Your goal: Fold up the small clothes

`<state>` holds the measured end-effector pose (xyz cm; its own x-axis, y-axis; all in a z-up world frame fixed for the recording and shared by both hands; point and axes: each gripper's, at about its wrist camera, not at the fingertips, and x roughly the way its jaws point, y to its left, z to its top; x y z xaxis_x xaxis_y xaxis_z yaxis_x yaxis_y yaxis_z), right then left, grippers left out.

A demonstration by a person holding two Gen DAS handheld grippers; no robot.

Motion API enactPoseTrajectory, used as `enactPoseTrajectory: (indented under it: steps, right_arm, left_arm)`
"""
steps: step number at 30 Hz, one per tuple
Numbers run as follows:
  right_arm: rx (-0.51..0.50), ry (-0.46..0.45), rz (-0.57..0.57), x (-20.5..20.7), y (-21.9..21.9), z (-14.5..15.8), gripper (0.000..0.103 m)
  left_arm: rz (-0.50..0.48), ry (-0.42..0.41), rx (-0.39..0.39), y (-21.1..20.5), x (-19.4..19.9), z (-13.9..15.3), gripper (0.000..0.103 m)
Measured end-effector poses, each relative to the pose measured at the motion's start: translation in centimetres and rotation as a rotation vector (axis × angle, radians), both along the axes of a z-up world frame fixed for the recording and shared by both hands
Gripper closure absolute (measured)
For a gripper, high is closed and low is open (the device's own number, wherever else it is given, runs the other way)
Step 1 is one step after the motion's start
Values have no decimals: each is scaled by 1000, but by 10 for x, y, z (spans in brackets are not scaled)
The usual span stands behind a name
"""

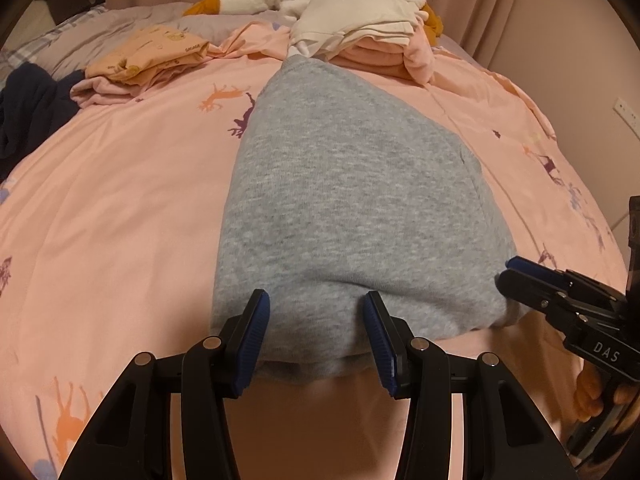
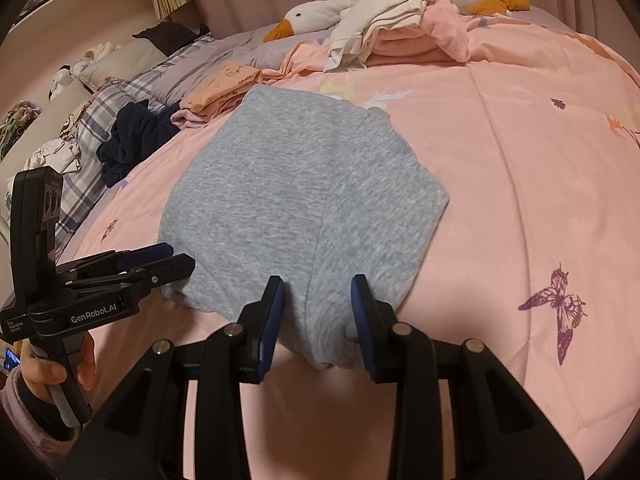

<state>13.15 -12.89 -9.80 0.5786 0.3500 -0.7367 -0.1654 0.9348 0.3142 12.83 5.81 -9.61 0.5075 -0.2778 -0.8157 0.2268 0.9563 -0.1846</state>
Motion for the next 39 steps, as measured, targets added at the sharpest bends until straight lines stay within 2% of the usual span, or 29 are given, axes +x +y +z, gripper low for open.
enactPoseTrajectory:
  steps: [39]
  right_arm:
    - [1, 0, -1, -1, -1, -1, 67]
  left_arm:
    - [-3, 3, 9, 0, 0, -3, 55]
